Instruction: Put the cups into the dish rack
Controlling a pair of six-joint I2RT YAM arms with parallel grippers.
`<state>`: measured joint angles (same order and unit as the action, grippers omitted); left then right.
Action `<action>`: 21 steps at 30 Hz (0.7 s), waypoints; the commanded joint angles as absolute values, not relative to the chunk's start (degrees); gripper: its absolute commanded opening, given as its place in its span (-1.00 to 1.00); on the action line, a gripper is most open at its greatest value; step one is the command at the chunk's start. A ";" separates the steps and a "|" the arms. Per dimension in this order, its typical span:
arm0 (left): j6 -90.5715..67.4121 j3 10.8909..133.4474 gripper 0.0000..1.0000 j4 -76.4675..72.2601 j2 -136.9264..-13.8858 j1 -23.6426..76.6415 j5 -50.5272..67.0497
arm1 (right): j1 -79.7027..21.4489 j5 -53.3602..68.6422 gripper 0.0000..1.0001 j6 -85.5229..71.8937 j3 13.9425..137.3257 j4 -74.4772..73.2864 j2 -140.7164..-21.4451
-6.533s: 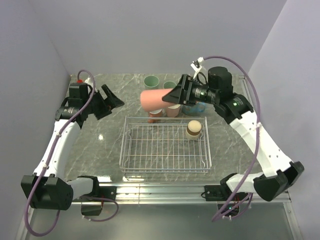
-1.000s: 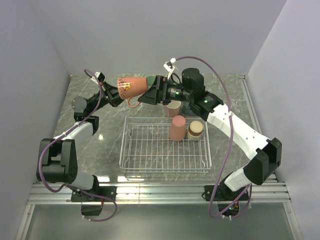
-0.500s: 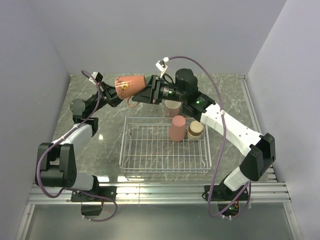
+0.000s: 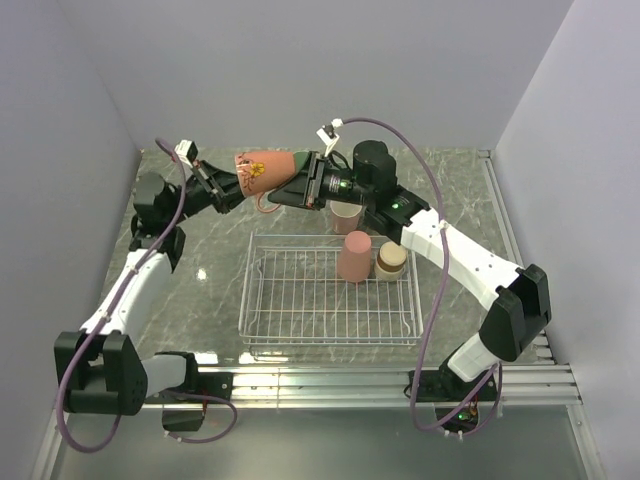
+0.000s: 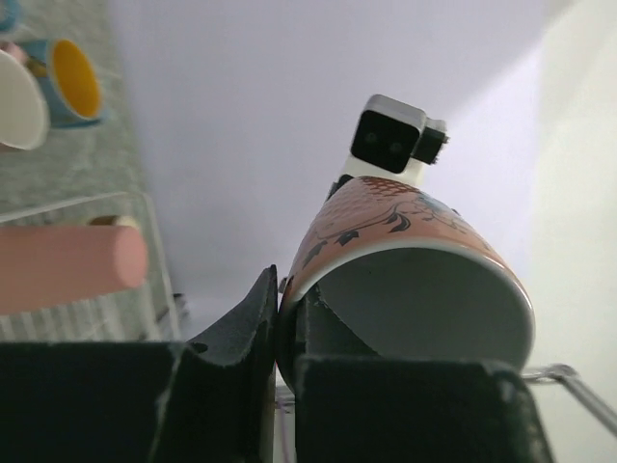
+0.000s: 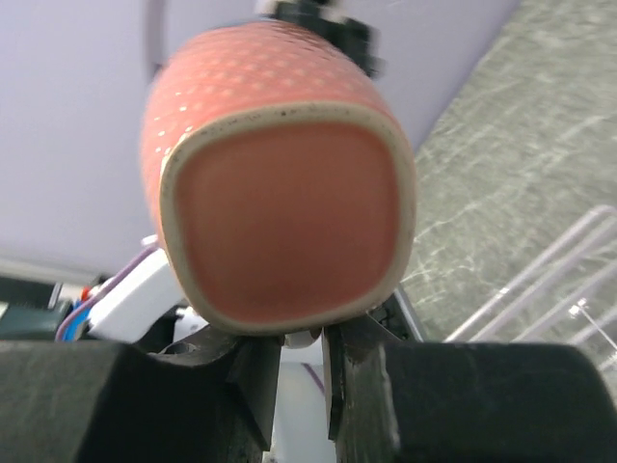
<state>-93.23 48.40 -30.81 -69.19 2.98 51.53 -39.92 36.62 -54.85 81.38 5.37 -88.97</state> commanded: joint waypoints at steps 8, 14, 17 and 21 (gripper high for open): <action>-55.92 60.12 -0.48 15.89 -69.78 4.83 46.94 | -41.22 32.35 -1.00 -47.90 81.12 4.41 -82.00; -52.04 60.99 0.02 20.64 -69.79 4.83 43.34 | -41.04 30.06 -1.00 -44.56 82.88 -0.69 -80.69; -48.61 62.84 0.18 24.24 -70.48 4.83 39.83 | -40.52 29.01 -1.00 -43.51 82.88 -2.46 -79.98; -44.31 66.00 0.35 31.70 -71.45 4.22 34.82 | -39.90 26.55 -1.00 -40.53 82.00 -5.88 -78.23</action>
